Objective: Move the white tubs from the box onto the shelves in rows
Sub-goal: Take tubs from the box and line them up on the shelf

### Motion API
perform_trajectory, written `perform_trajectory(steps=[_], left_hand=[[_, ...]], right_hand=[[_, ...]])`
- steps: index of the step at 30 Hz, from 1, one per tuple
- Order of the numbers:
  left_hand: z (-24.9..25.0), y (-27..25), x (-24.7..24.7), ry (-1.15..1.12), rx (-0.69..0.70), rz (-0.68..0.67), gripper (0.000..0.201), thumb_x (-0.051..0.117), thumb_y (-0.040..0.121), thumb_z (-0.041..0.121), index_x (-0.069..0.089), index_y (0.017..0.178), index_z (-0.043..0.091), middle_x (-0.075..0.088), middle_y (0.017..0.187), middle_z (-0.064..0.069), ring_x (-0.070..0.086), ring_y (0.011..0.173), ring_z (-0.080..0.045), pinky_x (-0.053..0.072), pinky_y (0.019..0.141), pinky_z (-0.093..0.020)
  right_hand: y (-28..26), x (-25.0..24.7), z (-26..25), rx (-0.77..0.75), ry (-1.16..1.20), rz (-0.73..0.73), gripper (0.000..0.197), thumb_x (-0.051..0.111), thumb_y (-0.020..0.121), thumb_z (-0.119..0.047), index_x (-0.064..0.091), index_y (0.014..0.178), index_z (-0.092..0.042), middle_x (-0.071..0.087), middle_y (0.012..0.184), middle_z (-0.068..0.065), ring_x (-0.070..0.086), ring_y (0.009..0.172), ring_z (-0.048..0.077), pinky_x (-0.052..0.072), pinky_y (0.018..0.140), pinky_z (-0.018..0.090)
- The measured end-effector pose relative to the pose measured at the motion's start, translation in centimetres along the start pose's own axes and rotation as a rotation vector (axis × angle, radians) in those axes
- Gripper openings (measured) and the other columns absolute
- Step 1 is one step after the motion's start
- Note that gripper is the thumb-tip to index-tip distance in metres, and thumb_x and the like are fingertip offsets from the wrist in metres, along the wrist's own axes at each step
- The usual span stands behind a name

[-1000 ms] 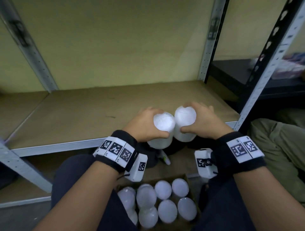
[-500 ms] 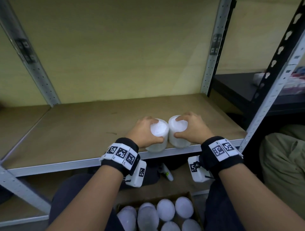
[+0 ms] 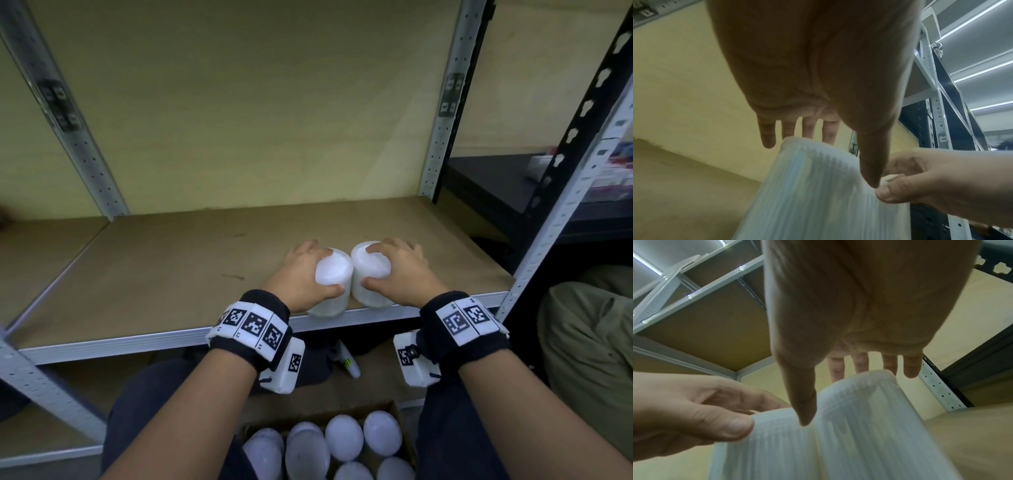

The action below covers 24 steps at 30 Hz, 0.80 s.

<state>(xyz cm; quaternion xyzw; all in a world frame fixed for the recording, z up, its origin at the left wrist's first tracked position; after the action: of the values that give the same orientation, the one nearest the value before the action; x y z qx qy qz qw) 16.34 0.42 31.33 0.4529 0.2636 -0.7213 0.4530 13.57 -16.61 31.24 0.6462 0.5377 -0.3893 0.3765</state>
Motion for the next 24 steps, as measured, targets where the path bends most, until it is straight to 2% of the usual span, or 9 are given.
perform_trajectory(steps=[3,7,10,12,17,24], left_hand=[[0.6,-0.7,-0.7,0.018,0.043,0.063,0.058,0.065,0.081,0.046,0.049,0.133,0.025,0.039,0.140,0.004,0.029,0.134,-0.018,0.025,0.112,-0.036],[1.5,-1.6,-1.5,0.022,0.074,0.140,0.029,0.059,0.086,0.035,0.061,0.113,0.024,0.053,0.115,0.005,0.043,0.115,-0.016,0.038,0.100,-0.032],[1.9,-1.7,-1.5,0.020,0.077,0.140,0.020,0.056,0.088,0.025,0.067,0.106,0.020,0.059,0.111,0.005,0.051,0.101,-0.010,0.039,0.084,-0.021],[2.0,-1.6,-1.5,0.029,0.079,0.154,0.020,0.057,0.089,0.022,0.068,0.105,0.020,0.062,0.112,0.004,0.053,0.095,-0.008,0.037,0.078,-0.017],[1.8,-0.6,-1.4,0.038,0.065,0.159,0.017,0.058,0.090,0.021,0.069,0.103,0.020,0.066,0.113,0.000,0.063,0.099,-0.015,0.046,0.079,-0.020],[1.1,2.5,-1.3,0.014,0.059,0.176,0.017,0.058,0.091,0.019,0.071,0.103,0.017,0.067,0.114,-0.003,0.064,0.102,-0.016,0.045,0.082,-0.021]], right_hand=[[-0.7,-0.8,-0.3,-0.023,-0.006,0.031,0.046,0.065,0.080,-0.036,0.055,0.125,-0.031,0.042,0.137,-0.007,0.027,0.129,0.021,0.028,0.107,0.037],[-1.1,-1.7,-0.9,-0.073,-0.017,0.017,0.031,0.063,0.085,-0.025,0.064,0.116,-0.022,0.056,0.125,-0.002,0.042,0.125,0.018,0.037,0.103,0.031],[-1.3,-1.9,-1.2,-0.075,-0.024,0.010,0.029,0.062,0.087,-0.021,0.065,0.116,-0.019,0.060,0.124,-0.001,0.049,0.121,0.015,0.042,0.098,0.028],[-1.3,-2.0,-1.2,-0.061,-0.017,0.009,0.025,0.062,0.087,-0.021,0.066,0.112,-0.019,0.061,0.122,0.001,0.054,0.116,0.017,0.044,0.094,0.028],[-0.7,-2.1,-1.2,-0.037,-0.052,0.039,0.016,0.061,0.088,-0.023,0.067,0.103,-0.020,0.065,0.112,0.003,0.060,0.103,0.020,0.043,0.079,0.025],[1.7,-2.1,-0.7,-0.016,-0.064,0.083,0.017,0.058,0.089,-0.020,0.066,0.104,-0.020,0.067,0.108,0.004,0.060,0.102,0.022,0.039,0.078,0.024]])
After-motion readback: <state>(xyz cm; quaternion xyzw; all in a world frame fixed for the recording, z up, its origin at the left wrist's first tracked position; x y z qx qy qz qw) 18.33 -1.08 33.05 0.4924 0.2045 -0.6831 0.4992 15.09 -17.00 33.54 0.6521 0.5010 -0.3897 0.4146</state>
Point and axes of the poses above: each hand's wrist, its own y-axis towards the middle knuckle, its own x-axis out of the palm, z = x × y, the point moved 7 cm from there along y, towards the middle knuckle
